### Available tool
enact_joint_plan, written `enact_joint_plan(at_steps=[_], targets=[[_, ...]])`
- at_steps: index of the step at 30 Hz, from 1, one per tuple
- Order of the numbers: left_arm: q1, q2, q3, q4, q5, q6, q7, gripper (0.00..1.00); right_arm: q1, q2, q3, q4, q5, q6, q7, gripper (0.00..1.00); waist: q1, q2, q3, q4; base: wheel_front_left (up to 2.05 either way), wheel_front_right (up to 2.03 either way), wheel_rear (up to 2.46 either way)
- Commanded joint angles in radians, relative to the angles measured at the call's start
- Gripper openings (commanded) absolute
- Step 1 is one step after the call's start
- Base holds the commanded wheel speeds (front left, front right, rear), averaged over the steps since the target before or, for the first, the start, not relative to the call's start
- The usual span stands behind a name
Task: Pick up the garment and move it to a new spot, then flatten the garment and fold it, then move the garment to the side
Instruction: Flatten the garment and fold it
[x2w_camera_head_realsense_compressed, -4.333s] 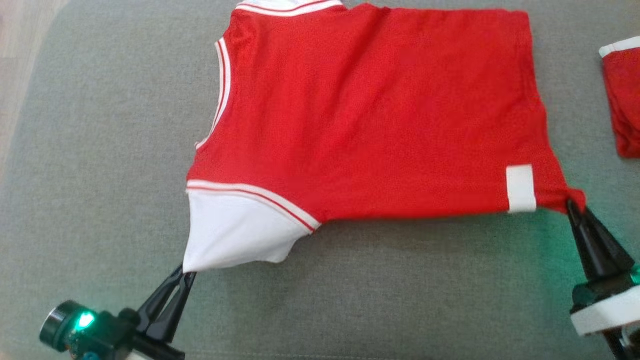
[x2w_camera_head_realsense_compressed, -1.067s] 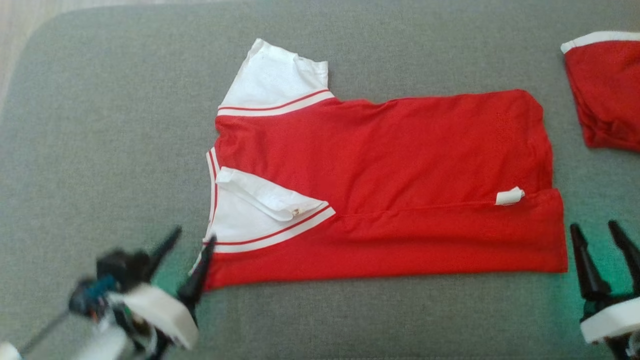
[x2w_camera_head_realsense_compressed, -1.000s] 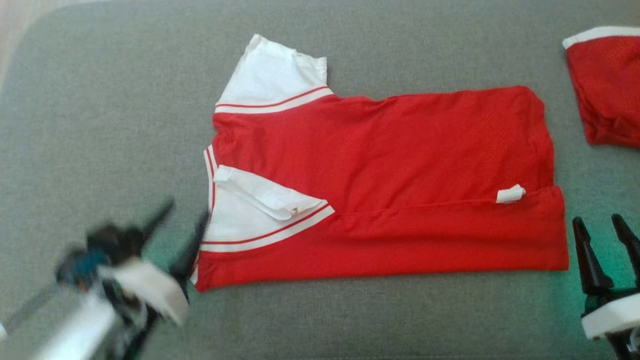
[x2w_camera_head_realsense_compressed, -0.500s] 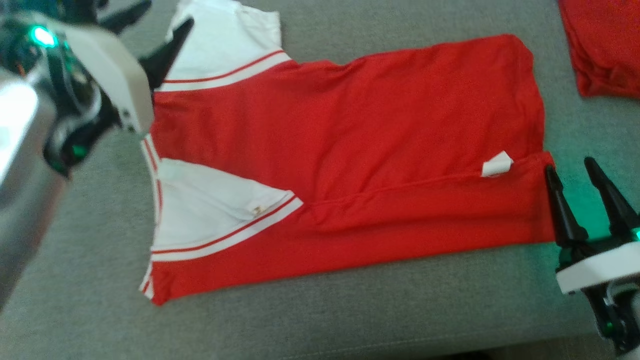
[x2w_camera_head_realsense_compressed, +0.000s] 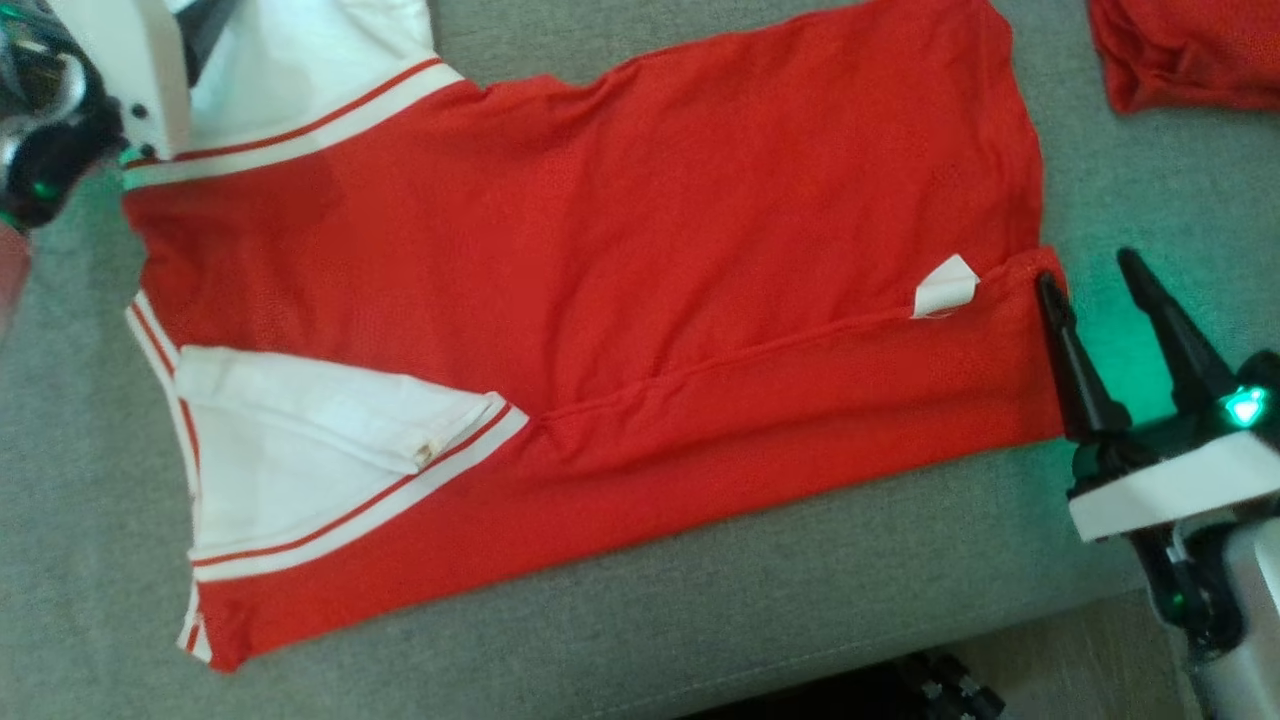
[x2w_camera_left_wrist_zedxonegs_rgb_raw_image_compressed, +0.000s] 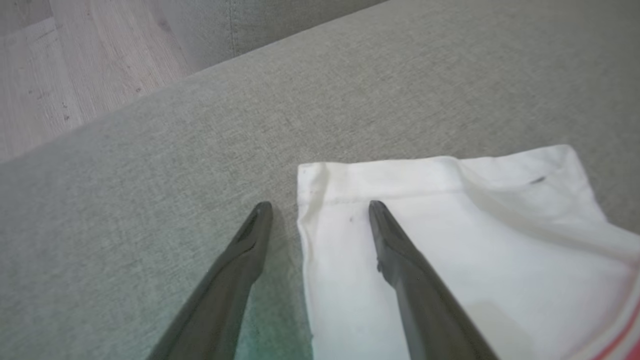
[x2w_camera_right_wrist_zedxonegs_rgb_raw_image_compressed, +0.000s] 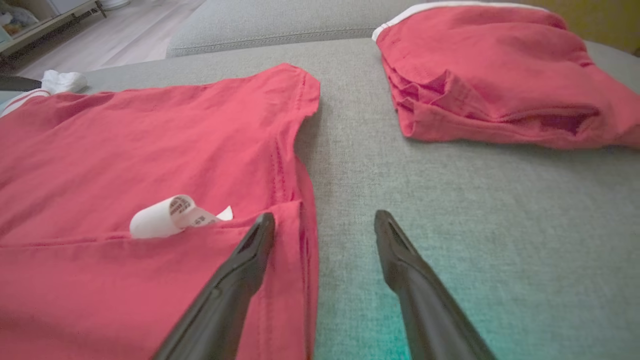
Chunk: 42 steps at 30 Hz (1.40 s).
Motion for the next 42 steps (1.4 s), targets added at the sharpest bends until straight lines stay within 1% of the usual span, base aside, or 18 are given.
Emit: enact_joint_plan(at_steps=[1, 6, 7, 9, 10, 15, 18, 21, 25, 29, 30, 31, 32, 35, 37, 39, 42], targets=[[-0.056, 0.047, 0.027, -0.006, 0.014, 0.002, -0.007, 1.00, 0.000, -0.022, 0.009, -0.034, -0.010, -0.001, 0.002, 1.00, -0.0002, 0.0000, 0.009, -0.008, 0.00, 0.00, 0.00], [-0.078, 0.050, -0.024, 0.045, 0.019, 0.002, -0.023, 1.00, -0.002, -0.024, 0.005, -0.050, -0.016, -0.001, 0.013, 1.00, -0.0002, 0.0000, 0.015, -0.012, 0.00, 0.00, 0.00], [-0.081, 0.048, -0.033, 0.052, 0.013, 0.002, -0.020, 0.85, -0.003, -0.025, 0.003, -0.053, -0.017, -0.001, 0.017, 1.00, -0.0002, 0.0000, 0.015, -0.011, 0.00, 0.00, 0.00], [-0.087, 0.045, -0.048, 0.060, 0.000, 0.002, -0.018, 0.26, -0.009, -0.028, -0.002, -0.062, -0.018, -0.001, 0.023, 1.00, -0.0002, 0.0000, 0.017, -0.009, 0.00, 0.00, 0.00], [-0.090, 0.044, -0.054, 0.061, -0.008, 0.002, -0.020, 0.00, -0.015, -0.030, -0.005, -0.067, -0.016, -0.001, 0.026, 1.00, -0.0002, 0.0000, 0.017, -0.008, 0.00, 0.00, 0.00], [-0.115, 0.051, -0.089, 0.057, -0.025, 0.002, -0.065, 0.00, -0.103, -0.055, 0.004, -0.074, 0.004, -0.001, 0.052, 1.00, -0.0002, 0.0000, 0.019, -0.004, 0.00, 0.00, 0.00], [-0.137, 0.056, -0.117, 0.050, -0.031, 0.002, -0.088, 0.00, -0.194, -0.078, 0.026, -0.040, 0.028, -0.001, 0.100, 1.00, -0.0002, 0.0000, 0.022, 0.003, 0.00, 0.00, 0.00], [-0.159, 0.052, -0.148, 0.043, -0.041, 0.002, -0.101, 0.00, -0.308, -0.100, 0.065, 0.024, 0.051, -0.001, 0.165, 1.00, -0.0002, 0.0000, 0.025, 0.015, 0.00, 0.00, 0.00], [-0.190, 0.048, -0.187, 0.033, -0.054, 0.002, -0.114, 0.00, -0.462, -0.121, 0.143, 0.135, 0.076, -0.001, 0.250, 1.00, -0.0002, 0.0000, 0.032, 0.036, 0.00, 0.00, 0.00], [-0.219, 0.040, -0.224, 0.023, -0.070, 0.002, -0.131, 0.00, -0.578, -0.138, 0.224, 0.254, 0.099, -0.001, 0.295, 1.00, -0.0002, 0.0000, 0.040, 0.061, 0.00, 0.00, 0.00], [-0.231, 0.038, -0.240, 0.019, -0.080, 0.002, -0.143, 0.00, -0.617, -0.140, 0.264, 0.297, 0.121, -0.001, 0.306, 0.44, -0.0002, 0.0000, 0.042, 0.071, 0.00, 0.00, 0.00], [-0.236, 0.037, -0.248, 0.019, -0.085, 0.002, -0.147, 0.00, -0.631, -0.143, 0.284, 0.314, 0.129, -0.001, 0.310, 0.24, -0.0002, 0.0000, 0.043, 0.074, 0.00, 0.00, 0.00], [-0.241, 0.037, -0.256, 0.018, -0.089, 0.002, -0.154, 0.00, -0.643, -0.145, 0.302, 0.330, 0.140, -0.001, 0.315, 0.00, -0.0002, 0.0000, 0.043, 0.077, 0.00, 0.00, 0.00], [-0.253, 0.037, -0.279, 0.018, -0.103, 0.002, -0.172, 0.00, -0.670, -0.156, 0.336, 0.364, 0.174, -0.001, 0.314, 0.00, -0.0002, 0.0000, 0.044, 0.086, 0.00, 0.00, 0.00], [-0.260, 0.039, -0.291, 0.014, -0.111, 0.002, -0.194, 0.00, -0.686, -0.164, 0.347, 0.374, 0.189, -0.001, 0.291, 0.00, -0.0002, 0.0000, 0.044, 0.092, 0.00, 0.00, 0.00], [-0.271, 0.044, -0.303, 0.001, -0.114, 0.002, -0.238, 0.00, -0.704, -0.176, 0.347, 0.381, 0.194, -0.001, 0.252, 0.00, -0.0002, 0.0000, 0.041, 0.097, 0.00, 0.00, 0.00], [-0.288, 0.054, -0.309, -0.022, -0.132, 0.002, -0.330, 0.00, -0.727, -0.192, 0.339, 0.390, 0.200, -0.001, 0.192, 0.00, -0.0002, 0.0000, 0.030, 0.103, 0.00, 0.00, 0.00]])
